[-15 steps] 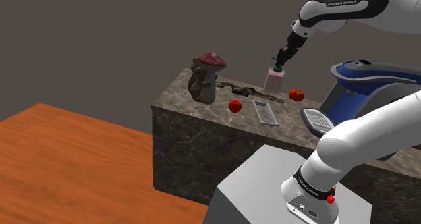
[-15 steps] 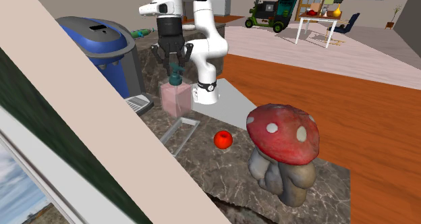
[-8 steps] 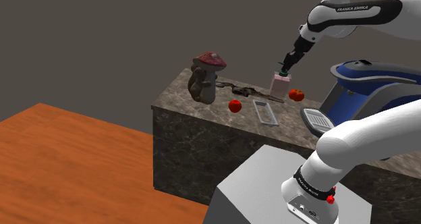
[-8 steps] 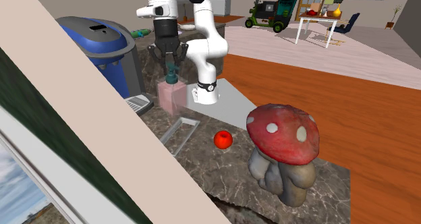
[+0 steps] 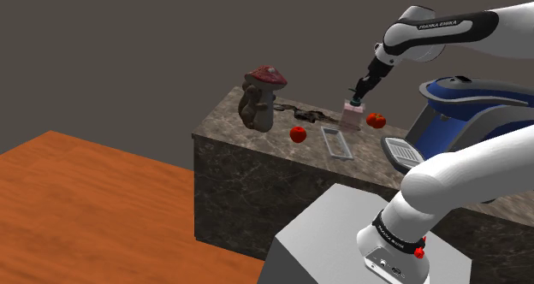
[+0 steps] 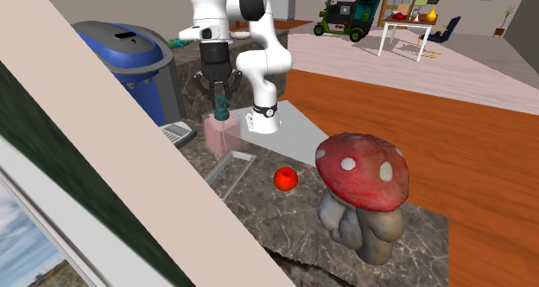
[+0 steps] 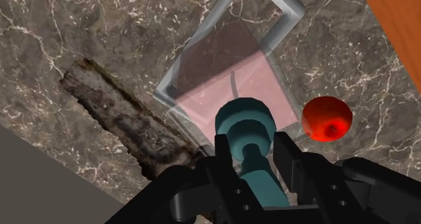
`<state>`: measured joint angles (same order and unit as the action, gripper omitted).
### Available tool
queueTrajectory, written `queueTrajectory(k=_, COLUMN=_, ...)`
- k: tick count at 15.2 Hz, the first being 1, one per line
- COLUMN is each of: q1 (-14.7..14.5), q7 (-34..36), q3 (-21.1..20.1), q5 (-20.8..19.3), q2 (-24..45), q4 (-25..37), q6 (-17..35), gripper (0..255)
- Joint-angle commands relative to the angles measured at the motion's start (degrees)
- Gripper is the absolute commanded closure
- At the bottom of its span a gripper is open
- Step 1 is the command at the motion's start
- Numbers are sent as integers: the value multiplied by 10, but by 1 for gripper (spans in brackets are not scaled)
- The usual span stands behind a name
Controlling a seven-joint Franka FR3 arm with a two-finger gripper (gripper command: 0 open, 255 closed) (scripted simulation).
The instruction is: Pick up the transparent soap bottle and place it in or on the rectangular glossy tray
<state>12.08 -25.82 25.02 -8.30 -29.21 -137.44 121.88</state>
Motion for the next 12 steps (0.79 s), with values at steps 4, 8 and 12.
queueTrajectory(k=4, q1=0, q7=-4, q3=9, q5=-1, q2=11, q4=-31, q6=43, gripper=255)
queueTrajectory(k=8, q1=-1, q7=-8, q3=16, q5=-1, q2=22, q4=-54, q6=77, gripper=255)
queueTrajectory(k=12, q1=-2, q7=-12, q3=23, q5=0, q2=36, q4=-75, q6=111, gripper=255)
